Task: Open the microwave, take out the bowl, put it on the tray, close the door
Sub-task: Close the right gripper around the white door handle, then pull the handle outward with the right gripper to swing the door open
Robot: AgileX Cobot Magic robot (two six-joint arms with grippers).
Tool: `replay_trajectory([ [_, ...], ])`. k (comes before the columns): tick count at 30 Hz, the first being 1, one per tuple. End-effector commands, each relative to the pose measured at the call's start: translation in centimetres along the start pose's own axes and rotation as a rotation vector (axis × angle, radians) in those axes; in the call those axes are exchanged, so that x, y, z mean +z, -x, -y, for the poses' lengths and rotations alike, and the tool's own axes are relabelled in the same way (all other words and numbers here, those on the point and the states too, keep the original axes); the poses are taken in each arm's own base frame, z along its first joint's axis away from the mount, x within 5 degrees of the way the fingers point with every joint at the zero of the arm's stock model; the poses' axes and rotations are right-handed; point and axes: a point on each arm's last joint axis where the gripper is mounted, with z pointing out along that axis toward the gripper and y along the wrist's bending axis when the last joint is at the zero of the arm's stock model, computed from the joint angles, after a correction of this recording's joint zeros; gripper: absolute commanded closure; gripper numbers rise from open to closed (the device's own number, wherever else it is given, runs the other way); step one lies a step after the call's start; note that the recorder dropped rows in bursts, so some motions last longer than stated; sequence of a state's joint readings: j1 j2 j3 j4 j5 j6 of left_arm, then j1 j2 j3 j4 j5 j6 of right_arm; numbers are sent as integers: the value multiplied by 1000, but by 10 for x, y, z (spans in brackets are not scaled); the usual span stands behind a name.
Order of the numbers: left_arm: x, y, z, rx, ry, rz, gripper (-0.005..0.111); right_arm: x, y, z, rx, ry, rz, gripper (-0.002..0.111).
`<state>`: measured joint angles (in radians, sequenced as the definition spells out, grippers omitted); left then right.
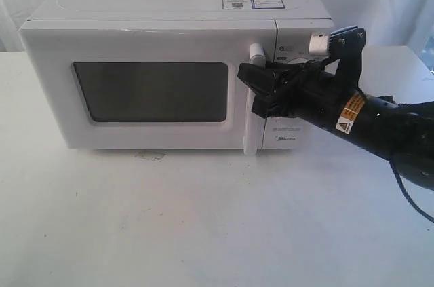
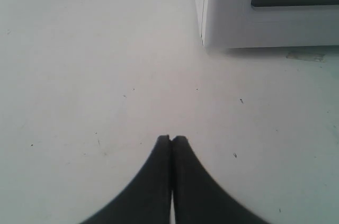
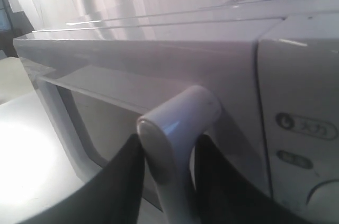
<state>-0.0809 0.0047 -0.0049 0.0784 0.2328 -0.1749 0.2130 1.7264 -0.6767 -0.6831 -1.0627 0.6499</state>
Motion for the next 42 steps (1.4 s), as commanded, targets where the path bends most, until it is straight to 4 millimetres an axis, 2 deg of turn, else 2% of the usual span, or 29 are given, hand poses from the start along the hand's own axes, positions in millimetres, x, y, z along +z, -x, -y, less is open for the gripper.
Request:
replay_trajectory([
  [1, 0, -1, 0, -3, 4, 0, 107, -3, -29, -75, -119, 535, -170, 108],
  [15, 0, -1, 0, -3, 4, 0, 107, -23, -27, -88, -157, 553, -165, 108],
  [28, 0, -1, 0, -3, 4, 0, 107, -24, -27, -92, -154, 575, -177, 108],
  [31, 0, -1, 0, -3, 4, 0, 107, -26, -27, -94, -163, 590, -184, 96],
  [33, 0, -1, 0, -3, 4, 0, 107, -27, -26, -95, -158, 598, -191, 81],
  [35, 0, -1, 0, -3, 4, 0, 107, -29, -24, -98, -130, 613, -210, 61],
  [37, 0, -1, 0, -3, 4, 0, 107, -32, -21, -101, -110, 623, -238, 48],
  [42, 0, -1, 0, -3, 4, 0, 107, -46, -12, -107, -97, 601, -376, 46],
])
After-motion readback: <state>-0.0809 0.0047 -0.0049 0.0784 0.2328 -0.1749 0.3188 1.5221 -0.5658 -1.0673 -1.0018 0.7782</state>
